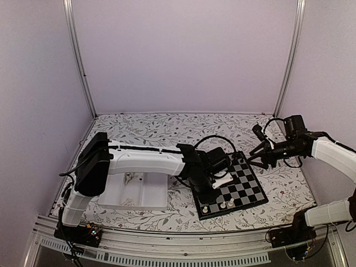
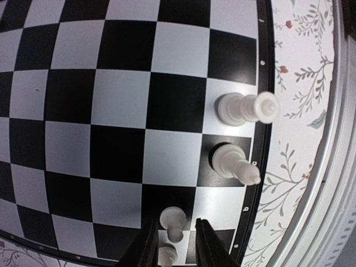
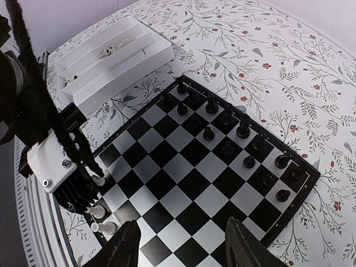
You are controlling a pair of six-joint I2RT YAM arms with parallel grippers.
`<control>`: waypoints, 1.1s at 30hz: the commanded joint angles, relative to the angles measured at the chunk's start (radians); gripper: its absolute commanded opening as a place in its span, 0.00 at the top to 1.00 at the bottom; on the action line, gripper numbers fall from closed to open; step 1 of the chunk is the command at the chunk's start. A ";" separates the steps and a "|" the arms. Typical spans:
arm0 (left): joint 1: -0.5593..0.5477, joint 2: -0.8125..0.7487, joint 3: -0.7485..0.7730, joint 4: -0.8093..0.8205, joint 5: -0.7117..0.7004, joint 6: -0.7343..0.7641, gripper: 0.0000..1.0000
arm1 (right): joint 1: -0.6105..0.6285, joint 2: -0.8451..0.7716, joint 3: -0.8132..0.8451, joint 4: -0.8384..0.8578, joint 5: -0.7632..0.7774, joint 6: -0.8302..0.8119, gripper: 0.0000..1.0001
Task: Set up the chess pieces on the board
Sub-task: Place the chess piece on the chessboard, then pick up the chess piece from the storage box.
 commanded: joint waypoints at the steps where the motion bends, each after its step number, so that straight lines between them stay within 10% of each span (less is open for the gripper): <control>1: 0.013 -0.002 0.035 0.010 0.011 -0.020 0.72 | -0.004 0.005 -0.011 -0.008 -0.020 -0.008 0.45; 17: 0.154 -0.519 -0.421 0.037 -0.377 -0.262 0.72 | -0.005 -0.009 -0.012 -0.019 -0.041 -0.021 0.45; 33: 0.273 -0.811 -0.838 -0.155 -0.219 -0.556 0.70 | -0.003 -0.003 -0.015 -0.022 -0.048 -0.033 0.49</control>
